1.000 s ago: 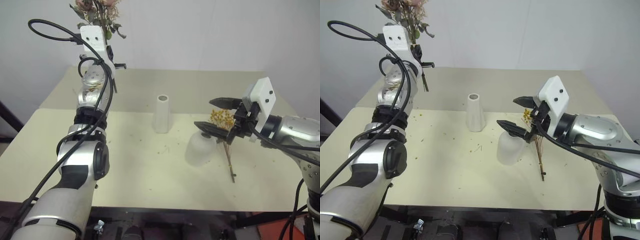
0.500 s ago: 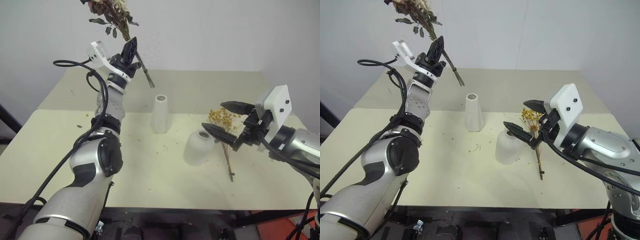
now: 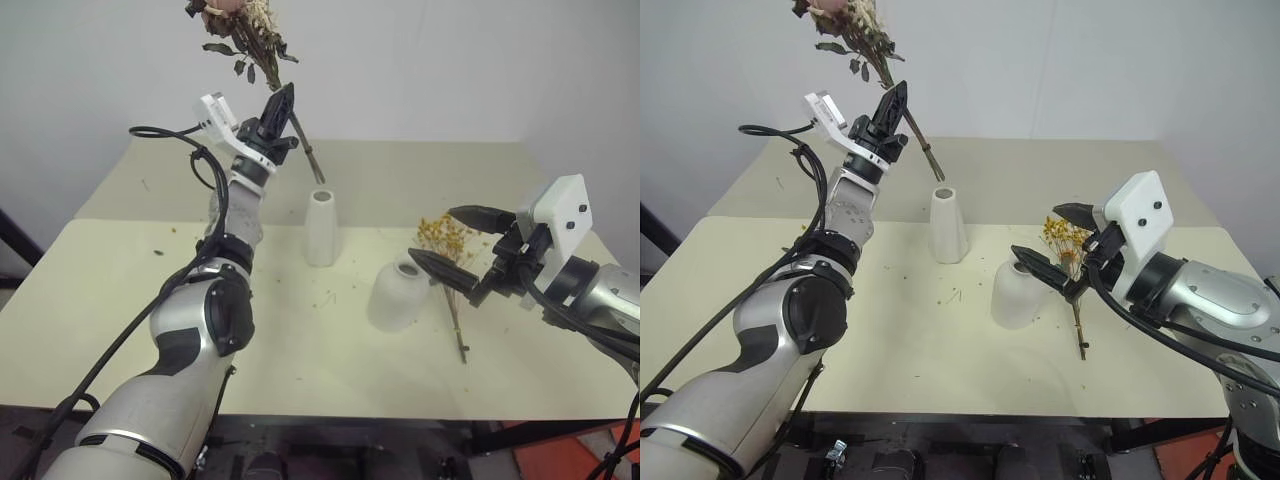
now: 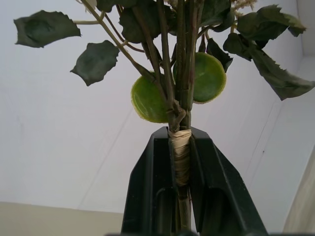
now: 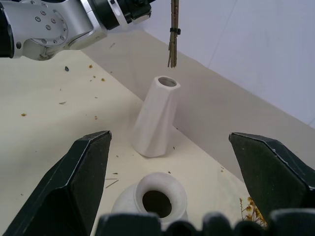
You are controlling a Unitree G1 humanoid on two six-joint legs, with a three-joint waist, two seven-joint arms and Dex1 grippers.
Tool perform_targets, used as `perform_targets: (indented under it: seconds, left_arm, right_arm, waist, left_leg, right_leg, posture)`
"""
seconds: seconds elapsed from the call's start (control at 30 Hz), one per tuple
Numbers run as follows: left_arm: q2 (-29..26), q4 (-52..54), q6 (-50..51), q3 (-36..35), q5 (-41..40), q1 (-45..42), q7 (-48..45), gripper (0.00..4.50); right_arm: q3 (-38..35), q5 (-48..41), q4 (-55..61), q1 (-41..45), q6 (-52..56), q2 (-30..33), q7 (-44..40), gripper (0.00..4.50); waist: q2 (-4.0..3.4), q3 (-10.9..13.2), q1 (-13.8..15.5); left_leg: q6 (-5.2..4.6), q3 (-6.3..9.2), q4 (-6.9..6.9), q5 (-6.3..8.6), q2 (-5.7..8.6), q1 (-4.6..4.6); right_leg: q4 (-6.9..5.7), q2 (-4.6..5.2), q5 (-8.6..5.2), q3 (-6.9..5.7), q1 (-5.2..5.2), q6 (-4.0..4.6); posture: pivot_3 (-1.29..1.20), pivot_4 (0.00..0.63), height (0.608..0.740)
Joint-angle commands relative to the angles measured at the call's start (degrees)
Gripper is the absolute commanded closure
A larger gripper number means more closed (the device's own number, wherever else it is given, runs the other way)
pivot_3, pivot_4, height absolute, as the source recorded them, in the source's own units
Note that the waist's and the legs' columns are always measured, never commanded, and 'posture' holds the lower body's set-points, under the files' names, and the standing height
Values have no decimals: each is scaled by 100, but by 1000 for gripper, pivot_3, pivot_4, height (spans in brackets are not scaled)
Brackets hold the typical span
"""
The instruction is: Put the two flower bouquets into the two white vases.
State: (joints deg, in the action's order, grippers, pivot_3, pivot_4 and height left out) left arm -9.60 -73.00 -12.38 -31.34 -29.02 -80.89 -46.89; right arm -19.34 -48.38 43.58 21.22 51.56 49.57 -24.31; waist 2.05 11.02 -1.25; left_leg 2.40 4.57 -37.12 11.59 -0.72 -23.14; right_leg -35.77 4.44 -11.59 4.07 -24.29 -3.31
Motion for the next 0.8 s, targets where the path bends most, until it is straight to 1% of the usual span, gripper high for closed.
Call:
perform_targets:
  seconds: [0.03, 0.2, 0.5, 0.8]
  left_arm:
    - [22, 10, -163, 44, 94, 51, 4, 4367]
    - [53, -57, -212, 53, 187, 150, 175, 4367]
    - [71, -111, -227, -88, 148, 271, 96, 4367]
    - [236, -79, -436, 139, 394, 277, -147, 4367]
  right_arm:
    - [-243, -84, 123, 57, 10, 138, 90, 0]
    - [-265, -143, 96, 63, 30, 224, 119, 0]
    - [-410, -314, 106, -8, 87, 393, 151, 0]
    - [-410, -335, 122, -17, 96, 380, 249, 0]
  waist:
    - [0, 0, 0]
    - [0, 0, 3]
    - [0, 0, 4]
    - [0, 0, 13]
  left_leg:
    - [0, 0, 0, 0, 0, 1]
    - [0, 0, 0, 0, 0, 1]
    - [0, 0, 0, 0, 0, 2]
    - [0, 0, 0, 0, 0, 0]
  right_leg:
    - [0, 0, 0, 0, 0, 0]
    - [-1, 0, 0, 0, 0, 0]
    - [-2, 0, 0, 0, 1, 0]
    - [0, 0, 0, 0, 1, 0]
  posture:
    - [0, 150, 740]
    - [0, 150, 740]
    - [0, 150, 740]
    - [0, 150, 740]
